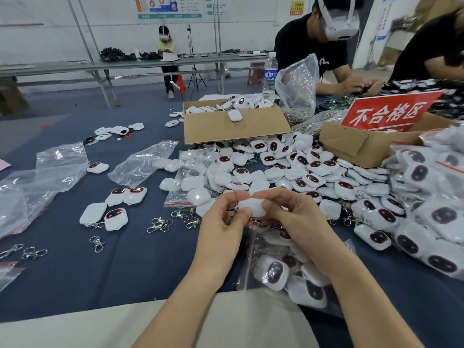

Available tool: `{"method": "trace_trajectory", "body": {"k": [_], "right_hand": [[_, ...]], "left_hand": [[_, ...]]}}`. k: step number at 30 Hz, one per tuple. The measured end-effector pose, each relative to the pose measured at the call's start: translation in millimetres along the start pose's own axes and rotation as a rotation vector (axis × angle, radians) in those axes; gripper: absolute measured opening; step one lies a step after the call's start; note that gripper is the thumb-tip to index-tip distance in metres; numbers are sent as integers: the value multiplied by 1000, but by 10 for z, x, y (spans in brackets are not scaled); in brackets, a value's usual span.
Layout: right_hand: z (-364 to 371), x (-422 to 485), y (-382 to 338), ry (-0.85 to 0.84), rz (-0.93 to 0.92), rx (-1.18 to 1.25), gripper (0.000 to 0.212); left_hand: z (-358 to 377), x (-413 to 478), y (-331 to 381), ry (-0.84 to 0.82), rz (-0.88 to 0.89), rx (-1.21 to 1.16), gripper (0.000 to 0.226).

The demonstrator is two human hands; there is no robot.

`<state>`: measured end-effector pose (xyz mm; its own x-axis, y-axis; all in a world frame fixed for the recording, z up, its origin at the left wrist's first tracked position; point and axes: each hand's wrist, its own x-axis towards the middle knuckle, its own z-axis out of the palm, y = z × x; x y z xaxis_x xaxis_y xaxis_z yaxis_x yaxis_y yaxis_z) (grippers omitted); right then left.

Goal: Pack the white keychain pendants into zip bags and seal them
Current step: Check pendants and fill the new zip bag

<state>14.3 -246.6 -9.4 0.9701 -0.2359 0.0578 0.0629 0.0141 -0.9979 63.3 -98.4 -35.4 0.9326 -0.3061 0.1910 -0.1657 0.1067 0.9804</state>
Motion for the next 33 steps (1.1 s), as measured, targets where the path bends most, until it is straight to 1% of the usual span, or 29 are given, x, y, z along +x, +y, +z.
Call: {"method": "trace_trajectory", "body": {"k": [4,7,9,11,14,16,24,28,30,33], "right_hand": [[8,-12,-25,31,-11,-11,27],[16,-21,-37,40,-27,-23,25],[19,-23,-38,23,-43,-36,23],[29,-32,-56,-6,-46,-32,14],[17,-26,-58,-19,-56,-37,17],[4,-14,-42,-6,-47,-29,12],[-5,1,-4,38,-25,-36,17],[16,-3,-6,22,-18,-2,27],[1,-2,-6,14,-5,20,24],[-18,-2,1,-2,29,18,31]], "left_hand": [[4,-2,-1,4,-2,45,28],[6,-4,1,20,0,59,21],[1,-7,4,31,25,74,15],[2,-10,8,37,35,64,10],[10,-13,11,32,28,35,3],[13,-13,7,30,33,39,2],[12,3,-10,44,3,36,12],[1,4,-13,66,15,35,15],[2,7,-5,41,13,28,13],[4,7,-14,14,11,64,17]]}}
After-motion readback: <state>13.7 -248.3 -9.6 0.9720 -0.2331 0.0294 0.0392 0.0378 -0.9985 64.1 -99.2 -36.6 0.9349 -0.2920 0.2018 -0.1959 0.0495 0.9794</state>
